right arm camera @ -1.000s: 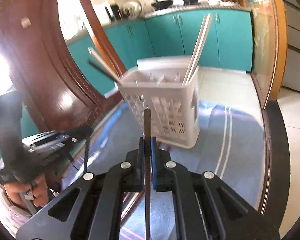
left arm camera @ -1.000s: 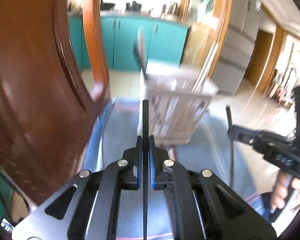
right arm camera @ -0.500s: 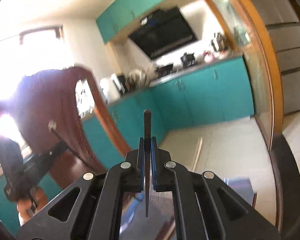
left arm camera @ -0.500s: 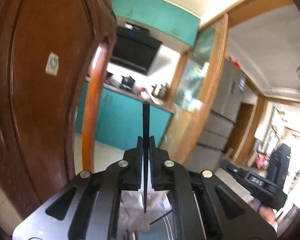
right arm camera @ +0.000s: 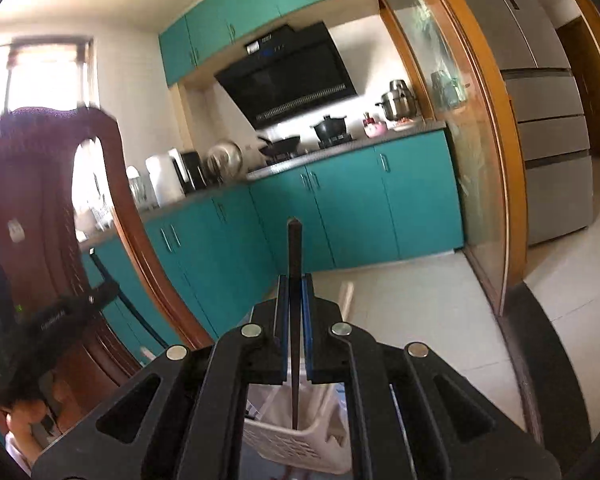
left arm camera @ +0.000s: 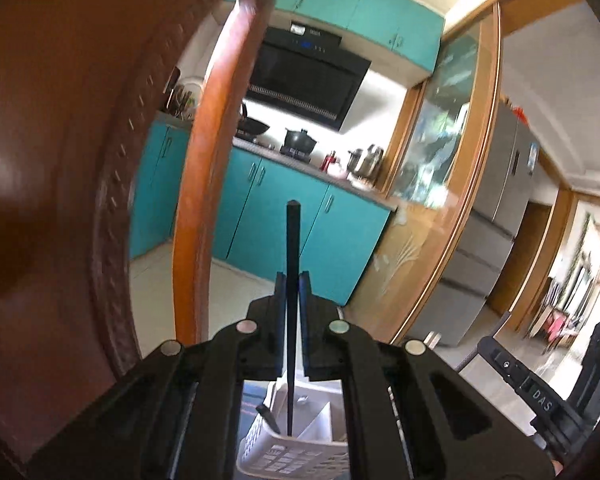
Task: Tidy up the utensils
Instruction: 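Lift both held chopsticks and carry them above the white holder, then open both tools to drop the chopsticks into the white holder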
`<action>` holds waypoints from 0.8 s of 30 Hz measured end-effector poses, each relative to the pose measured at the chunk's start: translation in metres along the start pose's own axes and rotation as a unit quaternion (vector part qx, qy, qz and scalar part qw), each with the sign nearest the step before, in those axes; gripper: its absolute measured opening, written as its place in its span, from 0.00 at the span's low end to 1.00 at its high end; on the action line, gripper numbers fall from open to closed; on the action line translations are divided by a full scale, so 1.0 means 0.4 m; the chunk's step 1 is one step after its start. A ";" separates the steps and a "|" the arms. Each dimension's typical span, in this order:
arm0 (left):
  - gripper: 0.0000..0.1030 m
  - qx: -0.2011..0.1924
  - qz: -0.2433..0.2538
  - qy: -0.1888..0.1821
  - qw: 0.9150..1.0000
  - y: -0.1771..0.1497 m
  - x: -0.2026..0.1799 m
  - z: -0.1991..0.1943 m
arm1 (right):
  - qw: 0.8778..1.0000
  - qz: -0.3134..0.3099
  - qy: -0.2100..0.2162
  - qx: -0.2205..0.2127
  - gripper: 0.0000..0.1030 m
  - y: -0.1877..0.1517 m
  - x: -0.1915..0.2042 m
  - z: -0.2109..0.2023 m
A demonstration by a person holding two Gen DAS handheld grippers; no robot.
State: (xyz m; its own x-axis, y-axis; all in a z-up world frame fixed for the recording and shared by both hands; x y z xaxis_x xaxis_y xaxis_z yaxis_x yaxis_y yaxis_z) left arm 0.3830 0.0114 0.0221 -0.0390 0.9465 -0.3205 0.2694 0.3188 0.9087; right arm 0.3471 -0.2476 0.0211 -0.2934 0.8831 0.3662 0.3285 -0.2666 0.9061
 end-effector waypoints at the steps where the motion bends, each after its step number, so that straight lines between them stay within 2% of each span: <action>1: 0.07 0.008 0.009 0.001 1.000 -0.013 -0.007 0.012 | 1.000 -0.003 -0.002 0.006 0.06 -0.016 -0.002 0.006; 6: 0.07 0.029 0.031 0.010 0.999 -0.046 -0.029 0.034 | 1.000 -0.016 -0.010 0.021 0.06 -0.049 0.003 0.013; 12: 0.07 0.036 0.043 0.012 0.998 -0.065 -0.038 0.027 | 0.999 -0.020 -0.016 0.027 0.07 -0.054 0.007 0.008; 14: 0.11 0.037 0.048 0.011 0.998 -0.073 -0.043 0.020 | 0.999 -0.016 -0.016 0.025 0.08 -0.054 0.002 0.002; 17: 0.18 0.034 0.050 0.007 0.998 -0.080 -0.043 0.004 | 1.000 -0.009 -0.020 0.017 0.15 -0.040 -0.003 -0.015; 19: 0.24 0.026 0.050 0.005 0.998 -0.078 -0.039 -0.014 | 1.000 -0.007 -0.027 0.001 0.31 -0.025 -0.006 -0.037; 20: 0.27 0.020 0.049 0.005 0.999 -0.078 -0.036 -0.025 | 1.000 -0.005 -0.029 -0.009 0.33 -0.014 -0.007 -0.054; 24: 0.28 -0.002 0.054 0.020 0.998 -0.100 -0.007 -0.080 | 0.999 -0.009 -0.006 -0.045 0.35 0.022 0.024 -0.136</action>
State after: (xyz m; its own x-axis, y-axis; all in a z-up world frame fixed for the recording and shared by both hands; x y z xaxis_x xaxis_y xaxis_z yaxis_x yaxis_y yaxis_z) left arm 0.3416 -0.0024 -0.0046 -0.0486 0.9767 -0.2090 0.2698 0.2143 0.9388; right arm 0.2984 -0.2623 0.0441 -0.2879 0.8923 0.3477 0.2408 -0.2840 0.9281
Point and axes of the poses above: each gripper's, at about its wrist camera, not at the fingertips, and z roughly the way its jaws point, x to its left, y to its top, the point moved 7 cm from there along z, roughly the way its jaws point, and after that the axes turned 7 degrees about y, right-handed, at the moved point
